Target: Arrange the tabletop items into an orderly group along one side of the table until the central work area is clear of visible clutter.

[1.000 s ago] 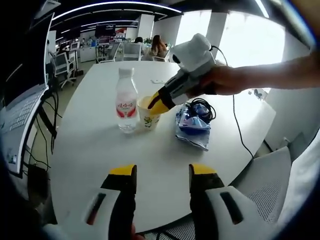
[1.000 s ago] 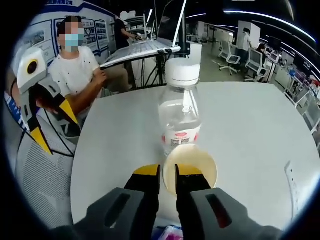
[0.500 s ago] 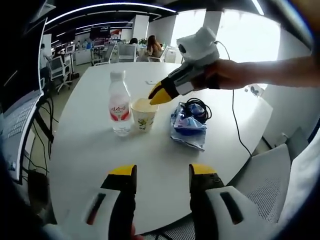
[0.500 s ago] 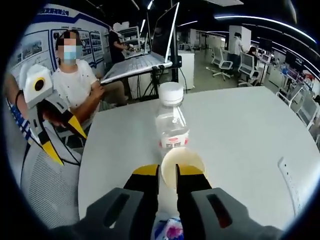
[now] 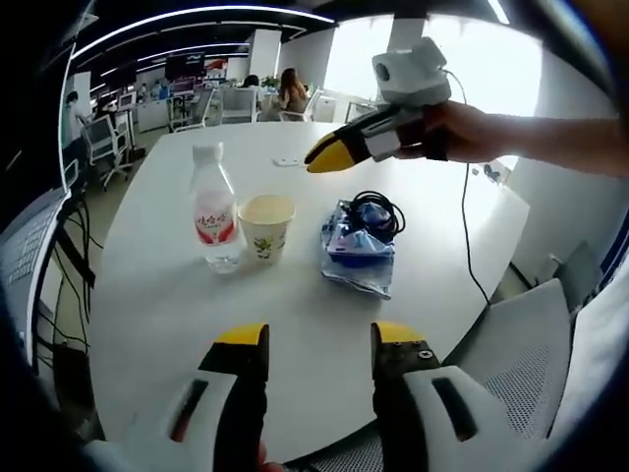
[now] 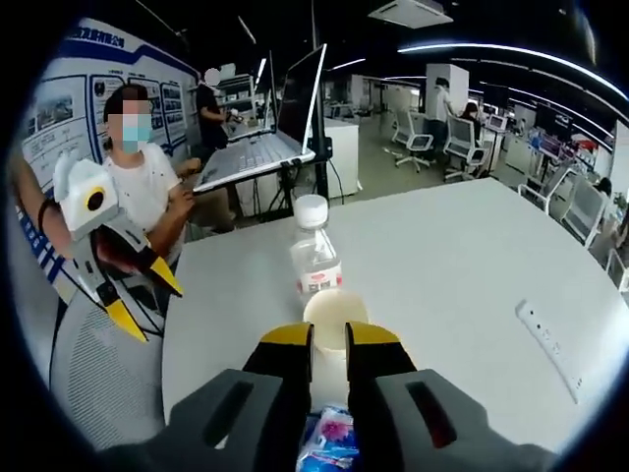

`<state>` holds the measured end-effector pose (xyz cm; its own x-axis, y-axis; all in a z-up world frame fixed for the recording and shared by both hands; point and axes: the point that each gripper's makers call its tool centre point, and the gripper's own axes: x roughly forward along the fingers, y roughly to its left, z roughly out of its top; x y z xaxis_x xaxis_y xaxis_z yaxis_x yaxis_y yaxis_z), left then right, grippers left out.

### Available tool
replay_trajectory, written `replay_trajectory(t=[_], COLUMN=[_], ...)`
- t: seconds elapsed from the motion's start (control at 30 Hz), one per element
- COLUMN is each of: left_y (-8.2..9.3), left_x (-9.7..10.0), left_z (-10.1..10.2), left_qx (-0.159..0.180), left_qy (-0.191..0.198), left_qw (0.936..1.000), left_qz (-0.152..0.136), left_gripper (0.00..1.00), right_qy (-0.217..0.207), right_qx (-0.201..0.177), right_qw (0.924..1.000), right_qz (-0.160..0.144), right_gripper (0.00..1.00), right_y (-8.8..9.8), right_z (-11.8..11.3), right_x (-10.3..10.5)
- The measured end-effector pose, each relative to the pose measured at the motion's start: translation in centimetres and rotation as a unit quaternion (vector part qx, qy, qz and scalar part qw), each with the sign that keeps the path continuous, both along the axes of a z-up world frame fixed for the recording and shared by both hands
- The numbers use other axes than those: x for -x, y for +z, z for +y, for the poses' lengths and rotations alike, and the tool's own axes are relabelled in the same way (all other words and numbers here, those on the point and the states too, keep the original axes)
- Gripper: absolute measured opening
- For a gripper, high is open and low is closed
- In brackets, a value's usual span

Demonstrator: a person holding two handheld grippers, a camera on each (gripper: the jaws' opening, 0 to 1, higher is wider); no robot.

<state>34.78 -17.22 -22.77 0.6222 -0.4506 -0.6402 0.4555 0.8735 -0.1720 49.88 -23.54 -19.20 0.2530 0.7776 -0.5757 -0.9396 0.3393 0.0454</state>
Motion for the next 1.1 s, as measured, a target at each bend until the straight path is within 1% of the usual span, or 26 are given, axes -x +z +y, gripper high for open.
replay_trajectory(t=[0.13, 0.4, 0.57, 0.73, 1.0, 1.1], left_y=[0.0, 0.0, 0.0, 0.1, -0.2, -0.2], left_x=[-0.1, -0.7, -1.1, -1.3, -1.6, -1.8], left_z=[-0.7, -1.9, -2.8, -3.4, -3.8, -4.1], left_qx=[0.001, 0.003, -0.004, -0.001, -0.004, -0.005], left_qy=[-0.008, -0.018, -0.029, -0.032, -0.036, -0.037], left_qw=[1.0000, 0.9998, 0.9996, 0.9995, 0.9993, 0.9993], left_qz=[0.001, 0.002, -0.001, -0.001, 0.004, 0.005], left_gripper=[0.40, 0.40, 0.41, 0.41, 0.41, 0.41], right_qy=[-0.018, -0.053, -0.077, -0.103, -0.143, -0.158], right_qx=[-0.004, -0.009, -0.013, -0.022, -0.025, -0.026], right_qw=[0.9998, 0.9985, 0.9969, 0.9944, 0.9890, 0.9866], right_qz=[0.001, 0.009, 0.011, 0.014, 0.026, 0.031], right_gripper=[0.10, 0.09, 0.10, 0.11, 0.16, 0.20], right_y=[0.2, -0.1, -0.1, 0.0, -0.8, -1.2], right_z=[-1.6, -5.0, -7.3, -9.9, -14.3, -15.7], right_x=[-0.1, -0.1, 0.0, 0.3, 1.5, 1.9])
